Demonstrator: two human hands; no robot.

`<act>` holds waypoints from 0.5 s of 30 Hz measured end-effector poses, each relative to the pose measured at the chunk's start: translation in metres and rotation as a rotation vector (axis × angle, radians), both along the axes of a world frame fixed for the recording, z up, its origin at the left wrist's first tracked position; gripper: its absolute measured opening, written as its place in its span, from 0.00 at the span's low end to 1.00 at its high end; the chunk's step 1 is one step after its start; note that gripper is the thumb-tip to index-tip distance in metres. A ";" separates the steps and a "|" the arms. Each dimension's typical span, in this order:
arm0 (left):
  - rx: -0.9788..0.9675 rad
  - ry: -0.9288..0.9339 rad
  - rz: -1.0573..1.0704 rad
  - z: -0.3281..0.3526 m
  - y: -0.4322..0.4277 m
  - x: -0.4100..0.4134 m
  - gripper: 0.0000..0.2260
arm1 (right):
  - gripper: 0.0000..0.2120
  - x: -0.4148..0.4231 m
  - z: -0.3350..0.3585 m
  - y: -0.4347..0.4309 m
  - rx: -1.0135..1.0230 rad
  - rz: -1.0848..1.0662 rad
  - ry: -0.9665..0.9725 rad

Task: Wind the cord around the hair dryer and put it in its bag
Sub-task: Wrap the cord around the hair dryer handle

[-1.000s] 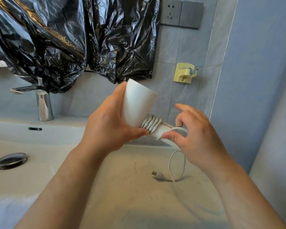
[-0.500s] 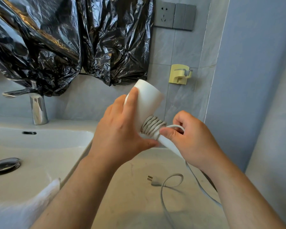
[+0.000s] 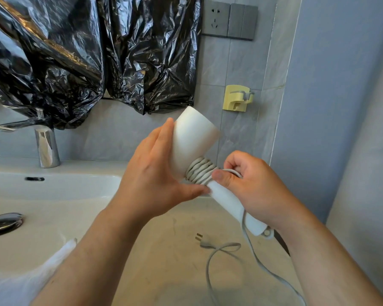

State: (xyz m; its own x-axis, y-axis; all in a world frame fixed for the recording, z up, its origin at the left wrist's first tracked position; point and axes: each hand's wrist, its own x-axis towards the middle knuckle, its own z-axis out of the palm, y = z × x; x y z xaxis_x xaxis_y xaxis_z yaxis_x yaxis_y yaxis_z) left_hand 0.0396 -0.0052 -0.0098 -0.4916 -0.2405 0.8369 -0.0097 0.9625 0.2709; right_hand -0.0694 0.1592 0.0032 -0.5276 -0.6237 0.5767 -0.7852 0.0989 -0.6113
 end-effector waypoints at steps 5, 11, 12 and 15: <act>0.156 -0.083 0.020 0.008 0.004 0.009 0.55 | 0.14 0.003 -0.003 -0.004 -0.008 0.026 -0.001; 0.159 -0.174 -0.001 0.010 0.002 0.009 0.64 | 0.12 0.005 -0.004 -0.002 0.015 0.037 0.030; 0.173 -0.159 -0.011 0.009 0.001 0.010 0.64 | 0.11 0.004 -0.004 -0.002 0.009 0.058 0.012; 0.190 -0.110 -0.054 0.007 0.000 0.013 0.65 | 0.10 0.001 -0.004 -0.001 -0.010 0.106 -0.046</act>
State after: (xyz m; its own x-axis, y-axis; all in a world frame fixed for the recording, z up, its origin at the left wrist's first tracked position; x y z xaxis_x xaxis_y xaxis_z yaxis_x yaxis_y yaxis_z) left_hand 0.0530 -0.0051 -0.0025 -0.5936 -0.3596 0.7200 0.0011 0.8942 0.4476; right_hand -0.0689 0.1577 -0.0012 -0.4854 -0.6719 0.5594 -0.7618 0.0111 -0.6477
